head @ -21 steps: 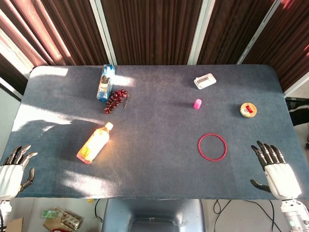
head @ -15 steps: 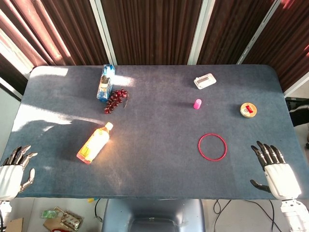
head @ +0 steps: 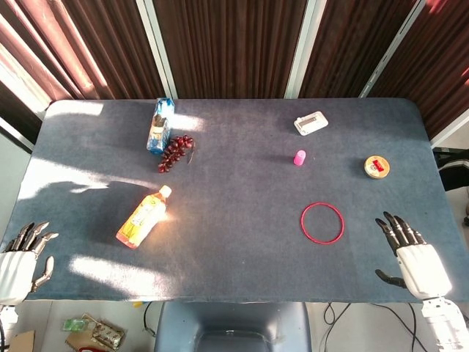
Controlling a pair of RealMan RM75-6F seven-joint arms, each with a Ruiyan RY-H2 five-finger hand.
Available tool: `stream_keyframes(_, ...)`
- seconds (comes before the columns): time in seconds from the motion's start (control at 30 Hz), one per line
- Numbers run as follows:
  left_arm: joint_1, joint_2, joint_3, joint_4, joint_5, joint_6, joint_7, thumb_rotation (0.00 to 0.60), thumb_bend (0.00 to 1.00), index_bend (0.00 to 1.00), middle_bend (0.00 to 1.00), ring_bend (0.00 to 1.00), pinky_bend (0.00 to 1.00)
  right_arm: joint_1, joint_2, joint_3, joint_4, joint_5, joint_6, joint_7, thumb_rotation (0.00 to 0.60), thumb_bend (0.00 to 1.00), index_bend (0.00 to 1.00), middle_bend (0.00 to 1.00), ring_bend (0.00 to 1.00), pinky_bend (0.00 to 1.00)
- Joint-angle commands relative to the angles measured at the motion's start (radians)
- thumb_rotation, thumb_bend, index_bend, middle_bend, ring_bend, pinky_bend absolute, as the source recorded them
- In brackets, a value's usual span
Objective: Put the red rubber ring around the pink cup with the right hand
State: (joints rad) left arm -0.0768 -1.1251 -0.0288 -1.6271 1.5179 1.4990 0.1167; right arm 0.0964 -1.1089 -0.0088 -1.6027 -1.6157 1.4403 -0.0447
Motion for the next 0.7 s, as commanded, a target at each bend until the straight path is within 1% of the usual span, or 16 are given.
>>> stream_keyframes(0.03,-0.001,0.001,0.000,0.000,-0.006,-0.005,0.001,0.600,0.52,0.27,0.12,0.08,0.29,0.024,-0.022,0.019,0.025,0.013,-0.025,0.026,0.600,0.20,0.28,0.36,0.37,0.68)
stream_keyframes(0.1,0.000,0.004,0.001,-0.003,-0.008,-0.007,-0.002,0.600,0.52,0.27,0.12,0.08,0.29,0.044,-0.037,0.036,0.040,0.032,-0.048,0.034,0.600,0.24,0.37,0.44,0.47,0.85)
stream_keyframes(0.13,0.000,0.005,0.001,-0.005,-0.007,-0.005,-0.005,0.600,0.52,0.27,0.12,0.08,0.29,0.058,-0.045,0.045,0.047,0.043,-0.066,0.034,0.600,0.26,0.41,0.49,0.52,0.91)
stream_keyframes(0.17,0.001,0.006,0.000,-0.005,-0.006,-0.003,-0.007,0.600,0.52,0.27,0.12,0.08,0.29,0.068,-0.051,0.051,0.052,0.051,-0.081,0.032,0.600,0.27,0.43,0.52,0.55,0.95)
stream_keyframes(0.2,0.001,0.005,-0.001,-0.004,-0.004,0.000,-0.008,0.600,0.52,0.27,0.12,0.08,0.29,0.079,-0.056,0.056,0.056,0.058,-0.095,0.029,0.600,0.29,0.47,0.57,0.60,0.99)
stream_keyframes(0.3,0.001,0.005,0.001,-0.003,0.000,0.002,-0.010,0.600,0.52,0.27,0.13,0.08,0.29,0.112,-0.069,0.067,0.061,0.083,-0.151,0.017,0.600,0.32,0.51,0.68,0.71,1.00)
stream_keyframes(0.4,0.000,0.006,0.003,-0.003,0.001,-0.003,-0.010,0.600,0.52,0.27,0.13,0.08,0.29,0.142,-0.079,0.074,0.060,0.110,-0.208,0.017,0.600,0.32,0.53,0.75,0.78,1.00)
stream_keyframes(0.47,-0.001,0.007,0.005,-0.003,0.003,-0.005,-0.012,0.600,0.52,0.27,0.13,0.08,0.29,0.160,-0.085,0.077,0.060,0.129,-0.243,0.017,0.600,0.33,0.54,0.78,0.81,1.00)
stream_keyframes(0.53,-0.002,0.008,0.005,-0.003,0.005,-0.006,-0.015,0.600,0.52,0.27,0.13,0.08,0.29,0.176,-0.093,0.080,0.062,0.147,-0.273,0.015,0.600,0.37,0.56,0.80,0.83,1.00)
stream_keyframes(0.7,-0.002,0.008,0.004,-0.003,0.003,-0.005,-0.017,0.600,0.52,0.27,0.13,0.08,0.29,0.206,-0.115,0.079,0.074,0.185,-0.335,0.001,0.600,0.44,0.57,0.82,0.85,1.00)
